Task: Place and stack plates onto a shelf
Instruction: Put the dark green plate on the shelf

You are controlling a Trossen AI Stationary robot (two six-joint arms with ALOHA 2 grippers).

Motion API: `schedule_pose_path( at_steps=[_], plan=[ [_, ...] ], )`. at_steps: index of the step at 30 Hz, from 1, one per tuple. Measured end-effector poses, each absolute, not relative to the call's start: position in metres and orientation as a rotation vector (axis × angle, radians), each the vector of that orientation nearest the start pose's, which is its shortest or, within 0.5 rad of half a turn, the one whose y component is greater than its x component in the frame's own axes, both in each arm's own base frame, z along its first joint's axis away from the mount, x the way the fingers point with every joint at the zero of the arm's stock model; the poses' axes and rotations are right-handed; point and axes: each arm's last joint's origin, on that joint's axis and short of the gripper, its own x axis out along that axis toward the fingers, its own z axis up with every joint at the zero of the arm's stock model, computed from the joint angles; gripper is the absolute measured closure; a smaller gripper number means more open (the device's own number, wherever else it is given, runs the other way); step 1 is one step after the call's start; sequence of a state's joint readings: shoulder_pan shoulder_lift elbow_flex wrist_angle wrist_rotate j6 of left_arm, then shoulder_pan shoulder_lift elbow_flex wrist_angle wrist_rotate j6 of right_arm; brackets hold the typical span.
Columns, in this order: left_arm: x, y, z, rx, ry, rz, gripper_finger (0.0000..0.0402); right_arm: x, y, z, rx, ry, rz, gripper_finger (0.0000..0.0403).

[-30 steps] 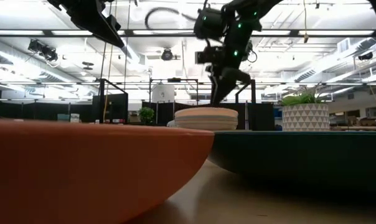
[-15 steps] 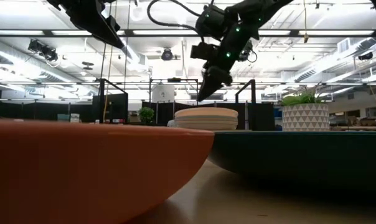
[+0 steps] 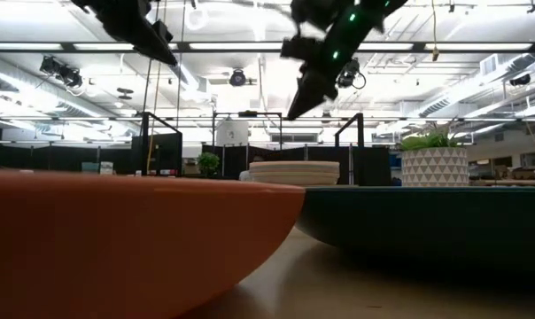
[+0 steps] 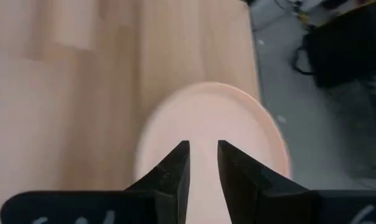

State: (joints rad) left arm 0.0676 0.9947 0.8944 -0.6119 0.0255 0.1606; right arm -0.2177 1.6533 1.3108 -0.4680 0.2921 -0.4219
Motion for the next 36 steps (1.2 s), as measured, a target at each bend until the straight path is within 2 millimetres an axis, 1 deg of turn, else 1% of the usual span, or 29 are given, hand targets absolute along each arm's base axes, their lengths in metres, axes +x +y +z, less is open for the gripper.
schedule_pose_path(
  at_steps=[2, 4, 6, 8, 10, 12, 14, 17, 21, 26, 30, 33, 36],
  plan=[
    [0.197, 0.010, 0.290, 0.079, 0.744, -0.069, 0.0261, 0.341, -0.078, 0.275, -0.337, 0.874, -0.246, 0.0315],
    [0.197, 0.005, 0.278, 0.053, 0.764, -0.122, 0.0261, 0.336, -0.069, 0.268, -0.254, 0.836, -0.175, 0.0317],
    [0.195, 0.001, 0.262, 0.032, 0.796, -0.174, 0.0261, 0.332, -0.058, 0.251, -0.204, 0.822, -0.115, 0.0319],
    [0.194, -0.004, 0.248, 0.016, 0.812, -0.211, 0.0261, 0.329, -0.045, 0.235, -0.193, 0.812, -0.081, 0.0319],
    [0.195, -0.009, 0.234, -0.033, 0.818, -0.211, 0.0261, 0.326, -0.033, 0.224, -0.202, 0.794, -0.062, 0.0319],
    [0.197, -0.013, 0.226, -0.106, 0.803, -0.194, 0.0261, 0.323, -0.021, 0.213, -0.214, 0.806, -0.060, 0.0319],
    [0.200, -0.018, 0.223, -0.178, 0.798, -0.183, 0.0261, 0.319, -0.010, 0.205, -0.237, 0.835, -0.060, 0.0319],
    [0.202, -0.027, 0.218, -0.239, 0.836, -0.185, 0.0261, 0.317, 0.005, 0.202, -0.273, 0.836, -0.083, 0.0319],
    [0.207, -0.045, 0.213, -0.249, 0.846, -0.205, 0.0261, 0.313, 0.021, 0.199, -0.314, 0.870, -0.052, 0.0319],
    [0.227, -0.064, 0.214, -0.213, 0.749, -0.184, 0.0261, 0.308, 0.035, 0.196, -0.344, 0.915, -0.003, 0.0319],
    [0.244, -0.070, 0.211, -0.197, 0.781, -0.179, 0.0261, 0.303, 0.043, 0.192, -0.282, 0.971, 0.126, 0.0317],
    [0.250, -0.072, 0.212, -0.173, 0.800, -0.183, 0.0261, 0.299, 0.048, 0.189, -0.190, 1.016, 0.210, 0.0305],
    [0.251, -0.071, 0.211, -0.136, 0.805, -0.189, 0.0261, 0.296, 0.051, 0.187, -0.093, 1.052, 0.239, 0.0287]
  ],
)
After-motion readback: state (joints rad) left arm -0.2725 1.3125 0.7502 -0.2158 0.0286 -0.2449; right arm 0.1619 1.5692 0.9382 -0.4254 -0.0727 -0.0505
